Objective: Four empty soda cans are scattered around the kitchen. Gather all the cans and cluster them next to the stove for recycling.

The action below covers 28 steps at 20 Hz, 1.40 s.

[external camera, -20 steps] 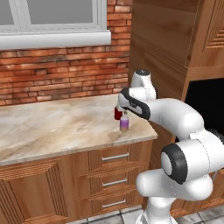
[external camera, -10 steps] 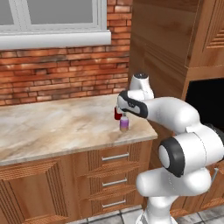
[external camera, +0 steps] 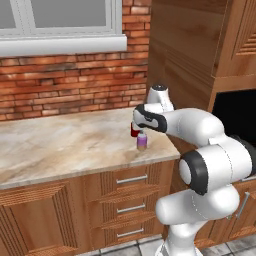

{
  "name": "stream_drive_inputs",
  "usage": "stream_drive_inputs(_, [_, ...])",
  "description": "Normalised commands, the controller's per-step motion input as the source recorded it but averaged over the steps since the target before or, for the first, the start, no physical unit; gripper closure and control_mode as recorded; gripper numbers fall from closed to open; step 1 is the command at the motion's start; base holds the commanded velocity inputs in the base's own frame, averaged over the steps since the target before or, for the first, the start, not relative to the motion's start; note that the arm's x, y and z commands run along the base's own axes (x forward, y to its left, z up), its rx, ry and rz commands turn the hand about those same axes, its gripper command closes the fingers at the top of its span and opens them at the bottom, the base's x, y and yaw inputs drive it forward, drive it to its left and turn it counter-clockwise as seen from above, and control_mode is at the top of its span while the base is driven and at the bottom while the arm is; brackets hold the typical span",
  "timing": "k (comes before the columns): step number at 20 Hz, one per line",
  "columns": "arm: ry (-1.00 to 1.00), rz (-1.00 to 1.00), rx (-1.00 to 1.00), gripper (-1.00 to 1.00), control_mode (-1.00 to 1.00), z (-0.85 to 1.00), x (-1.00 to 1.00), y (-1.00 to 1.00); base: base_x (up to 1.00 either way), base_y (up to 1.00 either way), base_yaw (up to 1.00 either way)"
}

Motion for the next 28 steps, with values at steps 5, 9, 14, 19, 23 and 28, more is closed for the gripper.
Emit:
stream_drive_inputs(5, [0.02, 0.0, 0.0, -1.0, -1.0, -0.05, 0.12, 0.0, 0.0, 0.0, 0.0])
stream_drive_inputs(9, [0.0, 0.0, 0.0, -1.0, -1.0, -0.08, 0.11, 0.0, 0.0, 0.0, 0.0])
stream_drive_inputs(14, [0.0, 0.0, 0.0, -1.0, -1.0, -0.11, 0.09, 0.02, 0.0, 0.0, 0.0])
stream_drive_inputs(19, [0.0, 0.0, 0.0, -1.0, -1.0, -0.1, 0.11, 0.01, 0.0, 0.0, 0.0])
stream_drive_inputs(23, [0.01, 0.0, 0.0, -1.0, -1.0, -0.07, 0.11, 0.01, 0.0, 0.0, 0.0])
stream_drive_inputs(28, [0.0, 0.0, 0.0, -1.0, -1.0, -0.09, 0.15, 0.0, 0.0, 0.0, 0.0])
